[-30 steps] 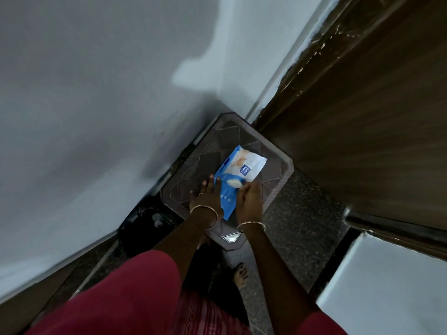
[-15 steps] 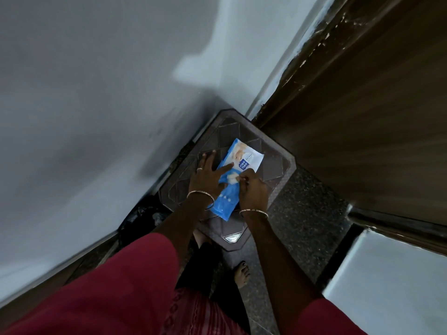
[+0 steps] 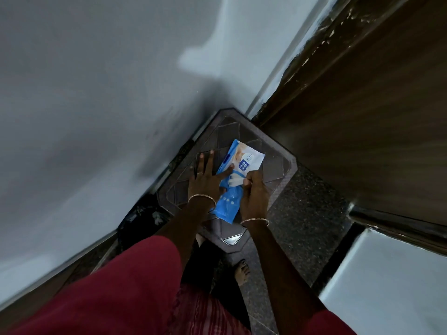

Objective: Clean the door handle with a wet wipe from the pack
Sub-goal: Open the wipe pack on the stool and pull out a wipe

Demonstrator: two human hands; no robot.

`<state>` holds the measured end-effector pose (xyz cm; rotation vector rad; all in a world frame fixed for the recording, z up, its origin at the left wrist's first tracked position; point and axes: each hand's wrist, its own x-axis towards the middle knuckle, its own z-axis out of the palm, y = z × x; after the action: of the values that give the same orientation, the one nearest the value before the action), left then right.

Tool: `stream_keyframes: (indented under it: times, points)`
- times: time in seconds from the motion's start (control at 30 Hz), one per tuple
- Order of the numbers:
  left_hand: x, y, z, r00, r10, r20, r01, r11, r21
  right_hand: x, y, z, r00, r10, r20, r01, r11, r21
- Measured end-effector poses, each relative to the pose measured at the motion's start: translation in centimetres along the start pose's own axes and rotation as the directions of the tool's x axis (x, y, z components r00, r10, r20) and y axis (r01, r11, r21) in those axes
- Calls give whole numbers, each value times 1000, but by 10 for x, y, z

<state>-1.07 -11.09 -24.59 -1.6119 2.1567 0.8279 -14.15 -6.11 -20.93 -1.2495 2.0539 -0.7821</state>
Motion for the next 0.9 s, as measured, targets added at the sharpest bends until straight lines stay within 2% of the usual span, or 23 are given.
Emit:
stream_keyframes:
  times: [0.13,0.23,0.33,0.4,0.57,0.73,0.8,0.9]
  points:
    - [-2,3,-2,1000,7,16,-7,1000,-23,3,0,2,999,34,27,-35,999,31]
    - [-2,3,-7,999,-15,-33,7,973,-229,8,0,1,999,41,22,-41,999,8]
    - [-3,4,-11,966,-147,-214,-13,795,-606,10,1,-2,999,29,19,-29,1000,1]
    - [-7,6,-10,938,-246,-244,-10,684,-729,10,1,-2,999,31,9,-31,999,-6]
    - [-16,16,-5,967,-214,-137,59,712,-699,7,0,-2,999,-22,25,23,999,-38]
    - [-14,20,-5,956,-232,-181,73,784,-616,11,0,0,995,-70,73,78,990,-114]
    - [-9,18,-6,957,-209,-199,54,806,-590,14,-1,0,998,-47,40,50,996,-76]
    - [-1,14,-9,961,-189,-203,45,829,-557,17,-1,-1,999,50,-20,-48,995,89]
